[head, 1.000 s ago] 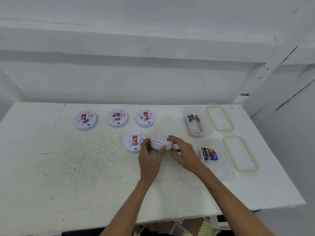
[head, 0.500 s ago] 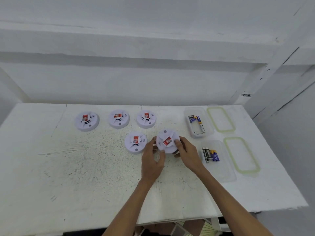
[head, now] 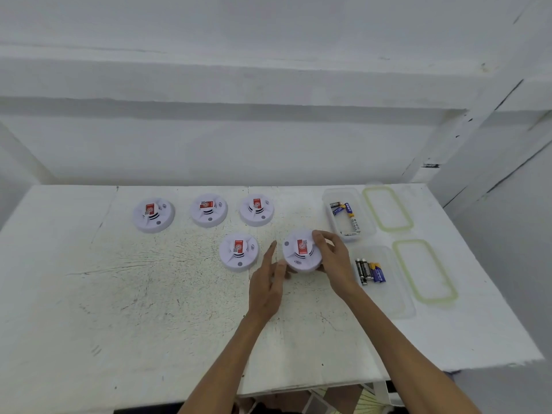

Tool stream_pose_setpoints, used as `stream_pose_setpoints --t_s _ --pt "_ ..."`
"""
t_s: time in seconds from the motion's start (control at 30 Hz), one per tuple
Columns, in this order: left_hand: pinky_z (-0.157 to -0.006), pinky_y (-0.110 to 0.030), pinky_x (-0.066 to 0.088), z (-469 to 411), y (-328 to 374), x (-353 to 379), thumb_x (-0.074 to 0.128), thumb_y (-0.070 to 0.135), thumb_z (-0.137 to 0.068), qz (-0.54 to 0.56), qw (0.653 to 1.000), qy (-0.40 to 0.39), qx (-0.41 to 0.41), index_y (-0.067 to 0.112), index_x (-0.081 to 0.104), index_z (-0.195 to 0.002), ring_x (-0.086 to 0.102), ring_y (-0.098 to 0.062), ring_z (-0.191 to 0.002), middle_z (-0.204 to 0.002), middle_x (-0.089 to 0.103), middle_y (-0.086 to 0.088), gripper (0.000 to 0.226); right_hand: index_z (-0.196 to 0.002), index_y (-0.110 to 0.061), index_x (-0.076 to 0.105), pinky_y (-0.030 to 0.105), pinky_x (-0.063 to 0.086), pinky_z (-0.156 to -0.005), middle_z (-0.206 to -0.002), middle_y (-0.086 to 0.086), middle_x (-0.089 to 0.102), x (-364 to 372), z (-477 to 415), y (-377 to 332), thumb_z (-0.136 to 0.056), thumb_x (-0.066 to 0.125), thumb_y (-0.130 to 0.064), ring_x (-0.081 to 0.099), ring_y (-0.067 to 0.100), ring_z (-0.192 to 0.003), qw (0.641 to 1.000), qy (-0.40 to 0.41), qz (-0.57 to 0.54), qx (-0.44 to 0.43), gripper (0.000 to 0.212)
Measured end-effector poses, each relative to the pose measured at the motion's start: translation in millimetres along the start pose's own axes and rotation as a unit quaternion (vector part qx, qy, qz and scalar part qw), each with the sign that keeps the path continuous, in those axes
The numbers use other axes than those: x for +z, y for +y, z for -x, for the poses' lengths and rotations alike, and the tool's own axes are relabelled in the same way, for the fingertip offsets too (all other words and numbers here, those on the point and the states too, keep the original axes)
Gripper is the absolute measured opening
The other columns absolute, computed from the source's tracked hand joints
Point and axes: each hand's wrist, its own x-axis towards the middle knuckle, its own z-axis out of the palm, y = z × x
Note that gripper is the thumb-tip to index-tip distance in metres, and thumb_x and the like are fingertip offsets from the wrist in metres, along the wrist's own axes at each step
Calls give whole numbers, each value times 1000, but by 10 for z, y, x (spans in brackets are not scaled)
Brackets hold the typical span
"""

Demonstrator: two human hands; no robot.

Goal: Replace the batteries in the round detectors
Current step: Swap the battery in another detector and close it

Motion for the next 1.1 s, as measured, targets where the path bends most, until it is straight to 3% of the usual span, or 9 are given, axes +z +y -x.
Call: stream_pose_setpoints --t_s 0.13,0.23,0.37,0.5,0.6,0.77,0.87,0.97,1.1 --pt "-74 -31 57 -17 27 4 40 60 -100 -6 1000 8 -4 32 55 -142 71 -7 -80 -86 75 11 53 -125 -20 58 37 62 -75 -96 4 76 -23 -42 -16 -86 71 -50 74 19 -89 999 -17 29 -21 50" --pt "-64 -50 54 -31 29 19 54 55 -99 1 1000 15 -5 34 53 -120 65 -24 -67 -76 73 2 30 -123 -22 59 35 61 -72 -98 8 76 -43 -66 -22 -77 75 -58 75 21 -89 998 -39 49 -17 61" --pt "-60 -30 46 -30 36 29 69 42 -92 -7 1000 14 -13 29 52 -118 55 -7 -58 -66 67 12 33 -121 -16 62 43 62 -83 -107 8 75 -68 -132 12 -72 79 -59 74 22 -94 999 -42 29 18 68" --pt "-64 -22 49 -32 13 11 76 40 -90 -8 1000 -14 -2 28 51 -145 60 -3 -62 -68 69 15 61 -114 -16 66 43 59 -89 -109 4 75 -33 -146 56 -73 78 -61 73 21 -98 999 -27 14 32 62" --pt "-67 -14 44 -43 8 -4 78 35 -92 -11 1000 -15 -4 28 50 -152 57 1 -65 -68 65 17 67 -115 -10 67 44 58 -92 -109 8 75 2 -125 42 -76 76 -62 71 27 -103 998 -37 -29 50 65" --pt "-75 -18 49 -42 61 7 77 41 -92 6 999 13 -34 32 51 -147 66 -1 -73 -75 73 14 62 -133 7 55 56 43 -109 -128 25 62 70 -53 20 -89 57 -27 57 43 -121 986 -83 -109 92 55" --pt "-80 -25 54 -49 78 19 77 43 -92 18 999 22 -45 32 51 -143 70 -4 -79 -78 76 12 58 -129 1 59 50 52 -98 -129 27 61 79 -12 51 -98 42 -15 59 39 -116 980 -119 -132 92 38" --pt "-80 -31 56 -50 91 8 80 40 -90 40 998 11 -51 32 50 -136 73 -8 -83 -83 79 7 55 -137 -12 56 48 58 -86 -131 18 63 72 -22 105 -103 44 -19 62 35 -116 977 -117 -153 92 37" --pt "-74 -27 51 -49 94 -27 85 32 -85 50 997 3 -57 22 53 -118 69 -7 -75 -82 78 4 47 -139 -8 55 56 50 -102 -133 16 63 72 6 139 -101 54 -30 60 36 -124 979 -124 -140 83 43"
